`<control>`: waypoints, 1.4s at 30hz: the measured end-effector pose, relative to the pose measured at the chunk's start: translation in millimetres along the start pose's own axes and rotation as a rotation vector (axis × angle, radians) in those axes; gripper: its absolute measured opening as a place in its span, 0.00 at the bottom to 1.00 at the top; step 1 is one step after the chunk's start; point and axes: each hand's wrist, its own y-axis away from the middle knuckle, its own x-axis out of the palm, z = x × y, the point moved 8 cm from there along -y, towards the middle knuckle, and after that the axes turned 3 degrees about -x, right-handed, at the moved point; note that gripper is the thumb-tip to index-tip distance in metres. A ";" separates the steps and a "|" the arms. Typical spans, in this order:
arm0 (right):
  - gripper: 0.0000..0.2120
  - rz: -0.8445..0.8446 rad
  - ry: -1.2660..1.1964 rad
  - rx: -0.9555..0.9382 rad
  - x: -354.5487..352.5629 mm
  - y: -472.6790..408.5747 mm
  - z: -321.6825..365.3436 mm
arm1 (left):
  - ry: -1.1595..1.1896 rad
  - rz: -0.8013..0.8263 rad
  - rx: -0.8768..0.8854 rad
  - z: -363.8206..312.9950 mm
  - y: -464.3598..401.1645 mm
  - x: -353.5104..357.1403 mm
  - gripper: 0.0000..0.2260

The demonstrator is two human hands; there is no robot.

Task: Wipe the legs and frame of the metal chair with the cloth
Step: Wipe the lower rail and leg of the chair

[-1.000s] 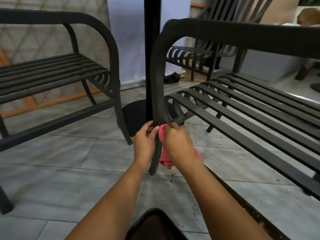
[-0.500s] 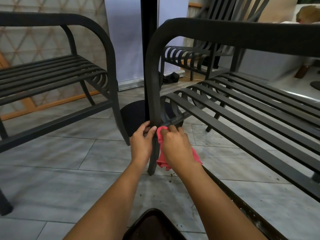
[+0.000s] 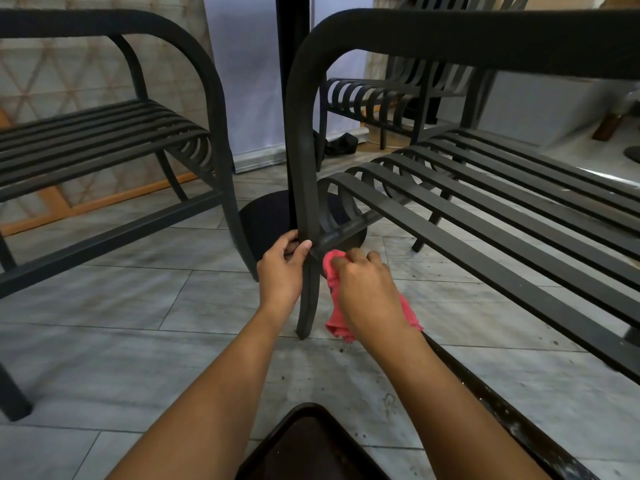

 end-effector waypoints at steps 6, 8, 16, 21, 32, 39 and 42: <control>0.16 0.033 -0.002 0.000 -3.0 7.9 -3.7 | -0.005 0.001 0.005 -2.9 0.7 -0.1 0.17; 0.16 0.028 -0.008 0.002 -4.3 10.3 -3.4 | -0.014 -0.003 0.008 -4.4 1.8 -0.4 0.17; 0.07 0.040 -0.125 0.040 -14.5 8.5 -11.8 | -0.055 -0.019 -0.028 0.9 15.7 -8.0 0.17; 0.09 -0.166 -0.279 0.041 -36.7 3.9 -8.3 | -0.072 -0.022 0.052 -6.1 26.0 -13.5 0.13; 0.13 0.023 0.003 0.007 5.5 -26.7 13.6 | 0.007 -0.032 0.132 -14.5 39.0 -5.4 0.14; 0.15 -0.019 -0.014 0.002 5.1 -16.6 15.5 | 0.027 -0.035 0.042 -1.0 26.0 0.7 0.17; 0.16 -0.010 -0.004 0.006 3.8 -13.4 15.7 | 0.018 -0.030 0.042 0.7 23.2 0.2 0.16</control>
